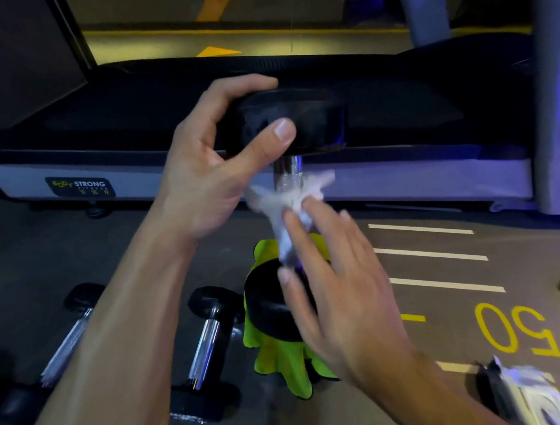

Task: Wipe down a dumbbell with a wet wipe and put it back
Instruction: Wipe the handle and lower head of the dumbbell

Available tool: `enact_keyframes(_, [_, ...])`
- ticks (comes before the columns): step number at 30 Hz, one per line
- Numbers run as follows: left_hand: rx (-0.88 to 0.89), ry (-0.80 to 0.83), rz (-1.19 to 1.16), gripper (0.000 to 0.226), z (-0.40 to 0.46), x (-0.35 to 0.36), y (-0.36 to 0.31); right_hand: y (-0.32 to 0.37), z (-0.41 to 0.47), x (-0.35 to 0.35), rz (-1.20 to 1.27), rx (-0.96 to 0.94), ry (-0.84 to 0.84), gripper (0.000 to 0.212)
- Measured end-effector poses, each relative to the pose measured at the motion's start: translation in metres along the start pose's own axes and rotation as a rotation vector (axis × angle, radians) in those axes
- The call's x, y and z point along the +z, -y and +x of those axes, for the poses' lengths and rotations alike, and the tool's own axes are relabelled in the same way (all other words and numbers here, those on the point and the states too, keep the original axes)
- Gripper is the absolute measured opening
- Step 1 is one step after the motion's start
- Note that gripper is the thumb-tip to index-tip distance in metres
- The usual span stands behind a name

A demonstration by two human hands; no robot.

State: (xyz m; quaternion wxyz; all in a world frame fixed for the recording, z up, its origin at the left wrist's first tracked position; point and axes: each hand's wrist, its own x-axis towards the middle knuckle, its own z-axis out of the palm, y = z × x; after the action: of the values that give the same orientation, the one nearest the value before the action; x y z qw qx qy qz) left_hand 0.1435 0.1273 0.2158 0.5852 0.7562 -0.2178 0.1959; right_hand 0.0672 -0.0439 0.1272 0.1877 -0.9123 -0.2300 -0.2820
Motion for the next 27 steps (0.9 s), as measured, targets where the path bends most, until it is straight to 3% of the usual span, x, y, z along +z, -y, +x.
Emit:
enact_keyframes(8, [0.006, 0.016, 0.004, 0.041, -0.002, 0.003, -0.003, -0.002, 0.032, -0.008, 0.056, -0.057, -0.042, 0.044])
enact_keyframes(13, [0.019, 0.012, 0.001, 0.041, 0.0, 0.007, -0.002, -0.002, -0.004, -0.004, 0.038, -0.105, -0.006, 0.043])
enact_keyframes(19, [0.024, 0.032, 0.007, 0.043, 0.0, 0.006, -0.002, -0.009, 0.034, -0.015, -0.013, -0.004, -0.117, 0.04])
enact_keyframes(24, [0.021, -0.005, -0.001, 0.041, -0.001, 0.004, 0.0, -0.018, -0.007, -0.016, -0.021, -0.013, -0.027, 0.028])
enact_keyframes(27, [0.01, -0.017, -0.035, 0.039, -0.002, 0.003, 0.0, -0.013, -0.019, -0.018, 0.062, -0.021, 0.072, 0.031])
